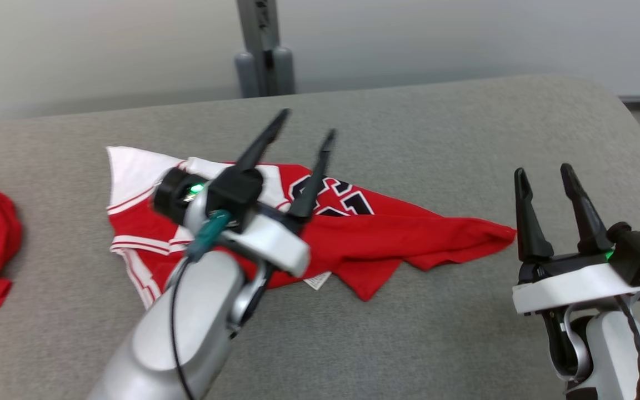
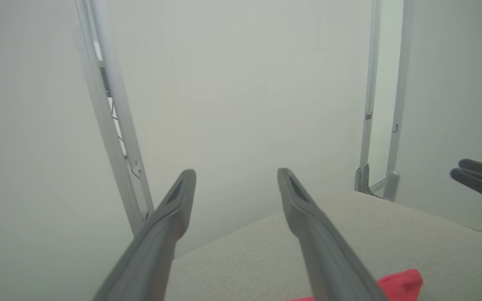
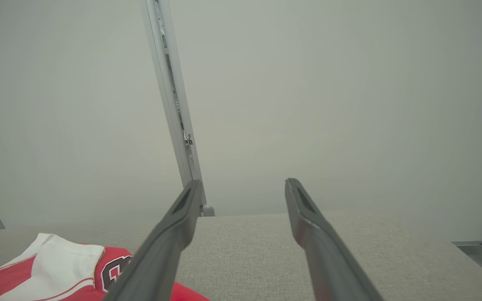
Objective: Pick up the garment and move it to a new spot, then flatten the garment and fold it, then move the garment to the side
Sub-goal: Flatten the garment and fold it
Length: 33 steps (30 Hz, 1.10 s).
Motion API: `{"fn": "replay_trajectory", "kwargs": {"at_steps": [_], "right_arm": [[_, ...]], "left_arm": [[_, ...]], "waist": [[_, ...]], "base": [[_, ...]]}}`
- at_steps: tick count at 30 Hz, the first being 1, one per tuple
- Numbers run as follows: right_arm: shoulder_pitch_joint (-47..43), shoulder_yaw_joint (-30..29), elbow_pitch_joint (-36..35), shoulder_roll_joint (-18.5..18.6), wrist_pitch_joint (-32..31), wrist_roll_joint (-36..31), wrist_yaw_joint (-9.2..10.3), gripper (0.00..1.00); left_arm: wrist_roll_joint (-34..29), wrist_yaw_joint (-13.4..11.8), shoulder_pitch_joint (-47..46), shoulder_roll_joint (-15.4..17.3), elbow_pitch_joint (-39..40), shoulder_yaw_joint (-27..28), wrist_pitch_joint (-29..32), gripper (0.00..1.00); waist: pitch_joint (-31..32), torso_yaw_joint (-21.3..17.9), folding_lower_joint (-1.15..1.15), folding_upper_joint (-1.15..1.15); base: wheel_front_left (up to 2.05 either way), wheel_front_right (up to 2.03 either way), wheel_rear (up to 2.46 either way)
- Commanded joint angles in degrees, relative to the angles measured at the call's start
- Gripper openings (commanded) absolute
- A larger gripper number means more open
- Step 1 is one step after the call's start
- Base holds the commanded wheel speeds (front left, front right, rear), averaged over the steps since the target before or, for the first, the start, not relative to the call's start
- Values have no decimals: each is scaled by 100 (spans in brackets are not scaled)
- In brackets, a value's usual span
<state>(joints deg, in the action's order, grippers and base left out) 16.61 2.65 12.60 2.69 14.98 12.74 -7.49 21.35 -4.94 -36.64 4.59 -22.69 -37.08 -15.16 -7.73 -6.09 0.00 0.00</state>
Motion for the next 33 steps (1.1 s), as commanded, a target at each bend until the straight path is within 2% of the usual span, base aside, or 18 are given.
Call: {"fn": "replay_trajectory", "kwargs": {"at_steps": [1,9,16,18,24,26,29,33], "right_arm": [[-96,12,36,36,27,-41,-2,100],[-339,145,105,41,26,-81,-2,100],[-537,231,79,41,26,-118,-1,100],[-585,209,74,41,26,-103,-1,100],[-638,186,56,40,26,-84,-2,100],[-577,222,48,40,27,-77,-2,100],[-463,267,4,40,26,-95,-1,100],[-333,353,-14,41,26,-130,-1,100]], "left_arm": [[-110,-38,194,88,97,175,-3,100],[-689,-31,1651,350,854,1656,-2,100],[-933,79,2782,244,1038,2639,-2,100],[-1020,165,3052,120,986,2901,-3,100],[-1148,410,3142,-65,840,3177,-2,100],[-1091,606,3049,-88,681,3206,-3,100],[-1027,859,2788,-64,470,3346,-2,100],[-1107,1113,2285,151,-65,3222,-2,100]], "waist": [[249,305,0,0],[581,665,0,0],[689,697,0,0],[693,691,0,0],[650,676,0,0],[586,642,0,0],[415,586,0,0],[103,479,0,0]], "base": [[0,0,0],[0,0,0],[0,0,0],[0,0,0],[0,0,0],[0,0,0],[0,0,0],[0,0,0]]}}
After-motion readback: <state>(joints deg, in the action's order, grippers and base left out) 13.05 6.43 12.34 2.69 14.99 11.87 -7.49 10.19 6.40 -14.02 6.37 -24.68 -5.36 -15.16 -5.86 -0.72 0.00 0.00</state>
